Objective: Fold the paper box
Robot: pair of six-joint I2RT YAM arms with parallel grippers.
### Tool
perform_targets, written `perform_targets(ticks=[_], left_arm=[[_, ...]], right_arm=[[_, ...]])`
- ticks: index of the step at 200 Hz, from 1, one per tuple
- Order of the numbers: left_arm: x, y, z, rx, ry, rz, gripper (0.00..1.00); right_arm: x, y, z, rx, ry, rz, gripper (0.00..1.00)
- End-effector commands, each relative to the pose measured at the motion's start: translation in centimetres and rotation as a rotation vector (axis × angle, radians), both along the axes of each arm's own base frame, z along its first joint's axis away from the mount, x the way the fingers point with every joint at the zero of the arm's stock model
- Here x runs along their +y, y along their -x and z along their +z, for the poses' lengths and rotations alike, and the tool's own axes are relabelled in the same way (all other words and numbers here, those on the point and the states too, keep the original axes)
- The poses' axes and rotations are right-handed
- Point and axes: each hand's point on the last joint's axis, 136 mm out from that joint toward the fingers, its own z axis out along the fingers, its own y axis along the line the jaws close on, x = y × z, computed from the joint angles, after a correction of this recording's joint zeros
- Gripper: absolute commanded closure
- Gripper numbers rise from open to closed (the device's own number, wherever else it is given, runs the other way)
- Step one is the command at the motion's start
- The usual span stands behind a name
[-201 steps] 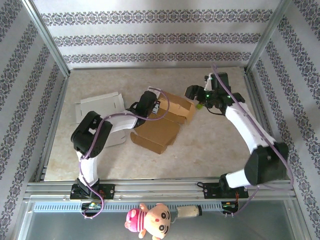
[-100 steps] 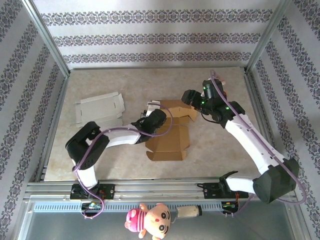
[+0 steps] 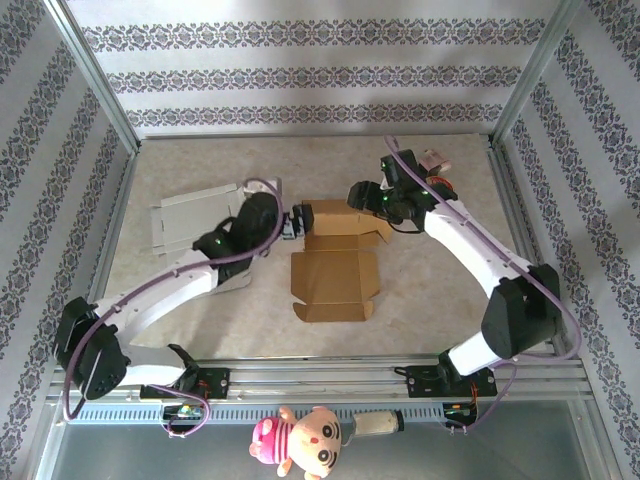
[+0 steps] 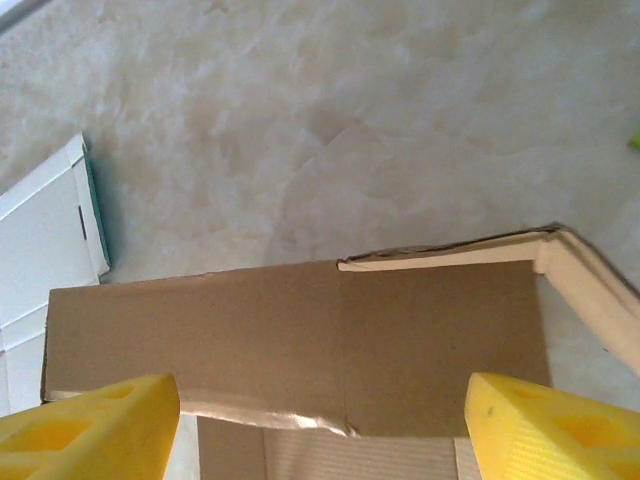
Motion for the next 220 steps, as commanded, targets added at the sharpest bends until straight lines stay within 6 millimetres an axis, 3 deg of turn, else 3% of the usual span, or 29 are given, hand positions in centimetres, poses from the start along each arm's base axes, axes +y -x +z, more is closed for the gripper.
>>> perform_targets(ticks=[1,24,54,96,107,125,152,171,200,220], left_arm=[[-2.7,0.2,-2.2,0.179,0.145,-0.129,0.04],[-3.6,-1.7,-3.0,0.195,0.17,-0.136,0.04],[-4.2,-3.6,-5.5,0.27,0.203,-0.117,0.14],[-3.5,-4.2,-7.2,0.305,0.219,-0.063,0.29],[-3.3,-4.2,-7.3,0.313,0.228,-0.054,0.3],[-3.0,-4.2,-7.5,0.321,0.232,-0.046,0.3],[-2.3,-4.3,-7.7,0.315,0.194,-0.026,0.3],[-2.0,-4.2,-8.0,0.319,0.174,-0.023,0.3],[-2.2,-4.1,-8.0,0.319,0.18,-0.036,0.3],[-2.2,-4.2,-7.8,0.314,0.174,-0.04,0.32]], right_arm=[[1.2,-0.4,-0.5,0.023,-0.075,0.029,0.26],[2.4,-0.5,-1.2,0.04,-0.145,0.066,0.33],[3.1,-0.5,-2.2,0.052,-0.215,0.069,0.48],[2.9,-0.1,-2.8,0.067,-0.237,0.08,0.72],[2.9,0.0,-2.6,0.068,-0.253,0.083,0.71],[2.3,-0.1,-2.0,0.057,-0.253,0.071,0.61],[1.1,0.9,0.0,-0.006,-0.227,0.074,0.41],[-0.9,2.2,0.6,-0.077,-0.166,0.036,0.38],[-4.2,4.6,-2.3,-0.135,-0.124,-0.098,0.39],[-4.2,5.7,-4.2,-0.207,-0.162,-0.109,0.41]])
